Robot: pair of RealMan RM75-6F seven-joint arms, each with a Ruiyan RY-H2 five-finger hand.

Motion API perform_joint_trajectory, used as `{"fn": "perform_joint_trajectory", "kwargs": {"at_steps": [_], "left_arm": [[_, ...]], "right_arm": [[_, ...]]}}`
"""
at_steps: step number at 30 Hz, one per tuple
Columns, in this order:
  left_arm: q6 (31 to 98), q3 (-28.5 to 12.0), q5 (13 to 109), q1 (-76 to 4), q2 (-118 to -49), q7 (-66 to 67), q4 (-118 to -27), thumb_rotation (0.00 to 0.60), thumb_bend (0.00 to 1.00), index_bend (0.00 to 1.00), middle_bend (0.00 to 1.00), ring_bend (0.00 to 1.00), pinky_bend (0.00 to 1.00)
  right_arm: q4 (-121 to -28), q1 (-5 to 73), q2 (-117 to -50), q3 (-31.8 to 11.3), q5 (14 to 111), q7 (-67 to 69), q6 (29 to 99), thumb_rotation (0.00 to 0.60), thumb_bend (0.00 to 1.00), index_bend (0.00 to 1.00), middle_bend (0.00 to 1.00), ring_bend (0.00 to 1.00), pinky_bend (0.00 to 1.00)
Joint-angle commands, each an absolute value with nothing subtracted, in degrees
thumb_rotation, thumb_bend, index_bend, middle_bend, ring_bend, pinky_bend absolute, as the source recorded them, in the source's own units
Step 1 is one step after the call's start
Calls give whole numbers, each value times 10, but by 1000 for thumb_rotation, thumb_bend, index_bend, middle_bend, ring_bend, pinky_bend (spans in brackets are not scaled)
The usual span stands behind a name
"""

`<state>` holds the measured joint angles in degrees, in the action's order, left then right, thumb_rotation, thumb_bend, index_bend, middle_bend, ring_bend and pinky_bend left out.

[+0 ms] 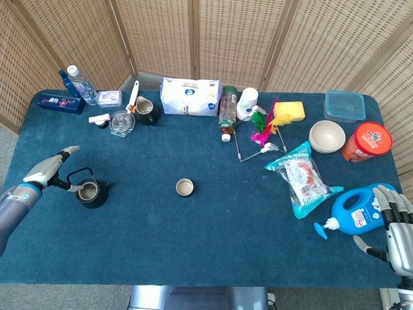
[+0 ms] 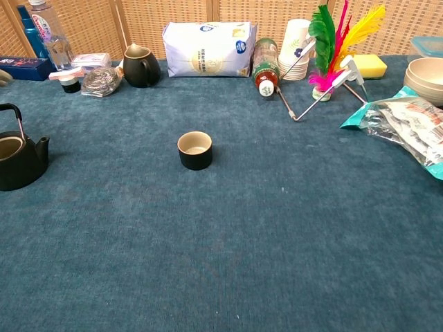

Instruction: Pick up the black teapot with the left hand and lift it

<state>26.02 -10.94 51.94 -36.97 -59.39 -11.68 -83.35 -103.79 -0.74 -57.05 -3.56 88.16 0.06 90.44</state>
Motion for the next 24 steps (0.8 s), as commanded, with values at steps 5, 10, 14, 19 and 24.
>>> {"fn": "perform_joint_trajectory", "kwargs": {"at_steps": [5, 10, 14, 19, 24], "left_arm": [[247, -81, 466, -413, -627, -89, -819, 600, 278, 103, 74, 101, 227], [245, -63, 426, -433, -632, -79, -823, 600, 293, 117, 117, 150, 291], [258, -57, 416, -439, -631, -74, -833, 600, 325, 212, 242, 272, 393], [286, -37, 412, -444, -626, -45, -840, 600, 353, 302, 341, 379, 474], [298, -21, 397, -450, -628, -23, -842, 600, 396, 351, 383, 437, 576]], "right_arm": [[-1038, -5, -573, -36, 876, -5, 898, 600, 0, 0, 0, 0, 0], [-1038, -7, -571, -36, 877, 2, 901, 600, 0, 0, 0, 0, 0], [-1037, -7, -570, -36, 877, 5, 901, 600, 0, 0, 0, 0, 0], [-1038, -6, -570, -35, 877, 7, 899, 600, 0, 0, 0, 0, 0], [-1041, -6, -567, -33, 880, 12, 896, 600, 0, 0, 0, 0, 0]]}}
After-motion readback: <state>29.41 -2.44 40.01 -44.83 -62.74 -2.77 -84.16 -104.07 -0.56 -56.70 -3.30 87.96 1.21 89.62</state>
